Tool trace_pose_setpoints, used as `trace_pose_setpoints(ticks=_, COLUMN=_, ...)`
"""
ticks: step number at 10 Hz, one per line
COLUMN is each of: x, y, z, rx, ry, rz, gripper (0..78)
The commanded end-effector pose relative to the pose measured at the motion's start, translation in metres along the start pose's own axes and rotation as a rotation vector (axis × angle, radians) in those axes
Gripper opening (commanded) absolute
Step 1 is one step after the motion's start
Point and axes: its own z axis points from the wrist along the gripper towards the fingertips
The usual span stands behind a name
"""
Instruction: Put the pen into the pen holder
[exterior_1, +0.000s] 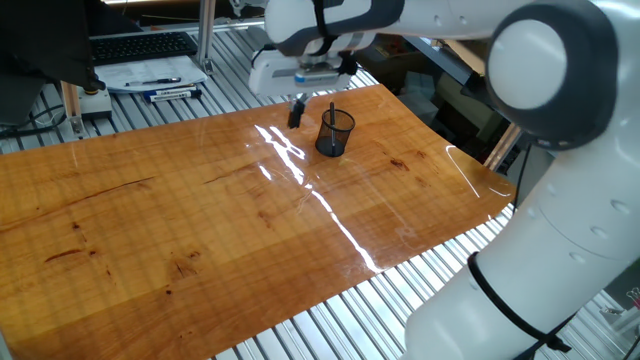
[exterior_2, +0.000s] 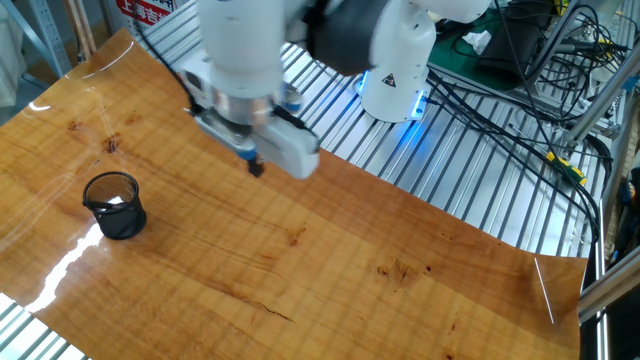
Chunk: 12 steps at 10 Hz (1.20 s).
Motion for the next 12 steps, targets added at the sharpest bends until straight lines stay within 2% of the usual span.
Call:
trace_pose_setpoints(ticks=1, x=0.031, y=0.045, z=0.002, rx=-0.035, ry=-0.027, rz=0.012, gripper=1.1)
trace_pose_setpoints(ticks=2, x=0.032, y=0.045, z=0.002, rx=-0.035, ry=-0.028, rz=0.015, gripper=1.1)
trace_pose_setpoints(ticks=5, x=0.03, y=0.041, z=-0.005, rx=-0.03, ry=-0.076, rz=0.03, gripper=1.1)
trace_pose_setpoints(ticks=8, x=0.031, y=0.033, z=-0.018, rx=-0.041, ry=-0.09, rz=-0.026, gripper=1.1)
trace_pose_setpoints(ticks=11, x=0.027, y=0.033, z=-0.02, rx=-0.059, ry=-0.073, rz=-0.046, gripper=1.1)
trace_pose_setpoints(ticks=12, x=0.027, y=0.033, z=-0.02, rx=-0.039, ry=-0.072, rz=-0.051, gripper=1.1)
